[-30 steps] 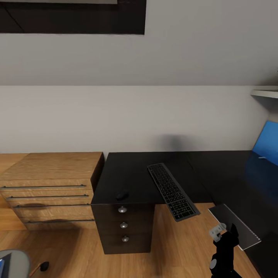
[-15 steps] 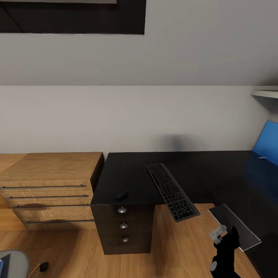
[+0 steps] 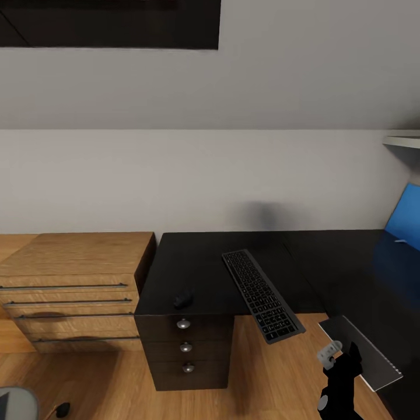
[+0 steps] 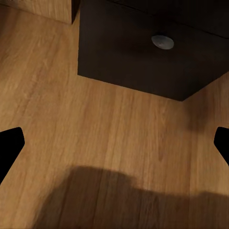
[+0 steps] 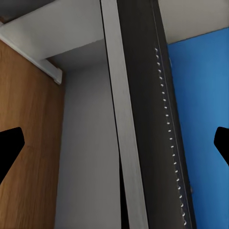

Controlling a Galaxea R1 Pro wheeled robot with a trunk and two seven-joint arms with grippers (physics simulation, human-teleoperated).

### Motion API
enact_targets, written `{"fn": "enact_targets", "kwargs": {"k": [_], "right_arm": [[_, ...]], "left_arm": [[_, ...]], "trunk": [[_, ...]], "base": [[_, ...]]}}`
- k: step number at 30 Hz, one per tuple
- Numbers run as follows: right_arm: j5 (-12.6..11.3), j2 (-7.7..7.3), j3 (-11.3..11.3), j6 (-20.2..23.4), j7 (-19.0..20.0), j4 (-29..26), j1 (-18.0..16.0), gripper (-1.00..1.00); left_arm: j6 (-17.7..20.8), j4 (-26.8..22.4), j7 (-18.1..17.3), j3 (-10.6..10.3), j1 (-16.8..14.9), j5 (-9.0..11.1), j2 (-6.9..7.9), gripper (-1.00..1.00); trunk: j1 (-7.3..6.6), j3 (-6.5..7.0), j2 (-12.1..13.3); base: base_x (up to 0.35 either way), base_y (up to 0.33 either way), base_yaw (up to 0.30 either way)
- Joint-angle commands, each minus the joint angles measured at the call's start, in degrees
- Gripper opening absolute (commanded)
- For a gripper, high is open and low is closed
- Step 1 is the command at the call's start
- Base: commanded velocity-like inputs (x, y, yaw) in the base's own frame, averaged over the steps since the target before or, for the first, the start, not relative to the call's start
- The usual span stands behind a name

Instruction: In the bedroom, organize the workspace by keeping the computer under the desk, ensuring the monitor is on the desk, placing the keyboard on the desk next to the monitor, placing the mouse on the desk next to the keyboard, moving the folder from the swivel chair onto the desk next to the mouse, stacking the notebook on top of the folder with the pen on top of the notebook, and positioning the swivel chair next to the desk.

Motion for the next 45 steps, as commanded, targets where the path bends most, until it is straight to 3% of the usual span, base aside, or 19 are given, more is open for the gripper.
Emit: {"fn": "enact_targets", "kwargs": {"k": [1, 33, 34, 45], "right_arm": [[0.3, -0.01, 0.1, 0.5, -0.2, 0.0, 0.0, 1.0], [0.2, 0.05, 0.0, 0.5, -0.2, 0.5, 0.0, 1.0], [0.2, 0.06, 0.0, 0.5, -0.2, 0.6, 0.0, -1.0], [0.2, 0.08, 0.1, 0.5, -0.2, 0.8, 0.0, -1.0]], "left_arm": [[-0.2, 0.1, -0.4, -0.2, -0.1, 0.6, -0.01, 1.0], [-0.1, 0.1, -0.4, -0.2, 0.0, 0.6, -0.01, 1.0], [-0.1, 0.1, -0.4, -0.2, 0.0, 0.6, -0.01, 1.0], [-0.1, 0.1, -0.4, -0.2, 0.0, 0.6, -0.01, 1.0]], "trunk": [[0.0, -0.06, 0.0], [0.0, -0.06, 0.0], [0.0, -0.06, 0.0], [0.0, -0.06, 0.0]], "base": [[0.005, 0.0, 0.0], [0.0, -0.034, 0.0], [0.0, 0.0, 0.0], [0.0, 0.0, 0.0]]}}
